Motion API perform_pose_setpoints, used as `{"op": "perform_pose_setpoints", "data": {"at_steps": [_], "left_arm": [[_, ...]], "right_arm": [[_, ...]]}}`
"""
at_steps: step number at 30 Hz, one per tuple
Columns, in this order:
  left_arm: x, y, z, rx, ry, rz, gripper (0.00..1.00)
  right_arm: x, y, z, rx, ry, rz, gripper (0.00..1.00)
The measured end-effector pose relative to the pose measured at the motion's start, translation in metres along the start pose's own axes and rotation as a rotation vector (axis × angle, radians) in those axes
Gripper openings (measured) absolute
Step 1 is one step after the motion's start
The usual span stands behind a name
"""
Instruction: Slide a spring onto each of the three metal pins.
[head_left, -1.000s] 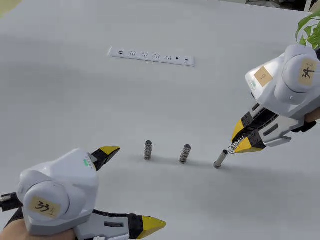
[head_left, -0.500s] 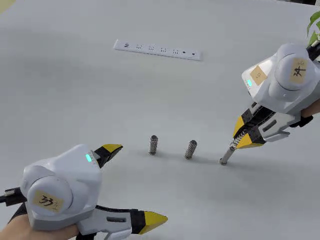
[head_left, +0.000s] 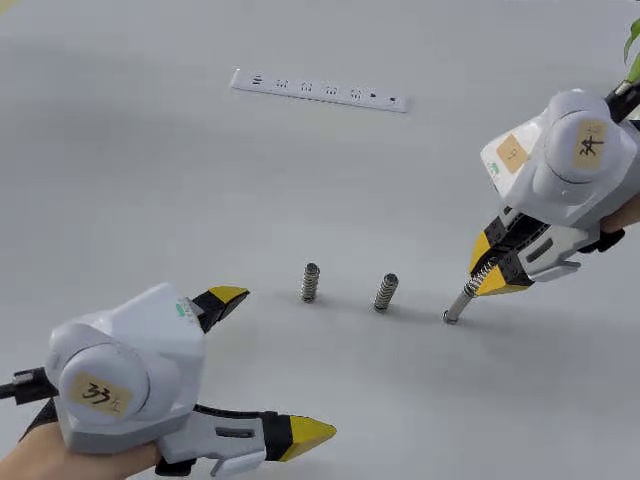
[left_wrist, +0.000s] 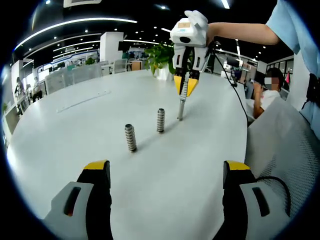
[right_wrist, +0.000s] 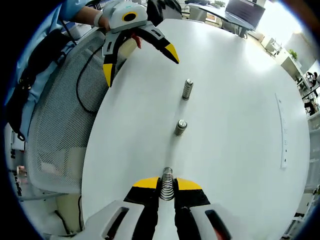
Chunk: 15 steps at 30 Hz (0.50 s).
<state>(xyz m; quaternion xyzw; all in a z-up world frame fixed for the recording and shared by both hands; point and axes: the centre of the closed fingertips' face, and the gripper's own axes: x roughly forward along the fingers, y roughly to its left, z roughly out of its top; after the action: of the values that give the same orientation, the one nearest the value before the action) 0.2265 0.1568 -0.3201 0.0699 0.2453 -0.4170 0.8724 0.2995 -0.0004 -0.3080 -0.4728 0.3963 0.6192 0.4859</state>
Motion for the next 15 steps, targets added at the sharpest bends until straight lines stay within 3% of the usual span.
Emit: {"op": "perform_pose_setpoints", "data": {"at_steps": [15], "left_arm": [[-0.004,0.004,-0.006,-0.02,0.009,0.011,0.89]], "right_arm": [[0.02,0.003,-0.003,-0.025,0.042,0.017,0.08]]}}
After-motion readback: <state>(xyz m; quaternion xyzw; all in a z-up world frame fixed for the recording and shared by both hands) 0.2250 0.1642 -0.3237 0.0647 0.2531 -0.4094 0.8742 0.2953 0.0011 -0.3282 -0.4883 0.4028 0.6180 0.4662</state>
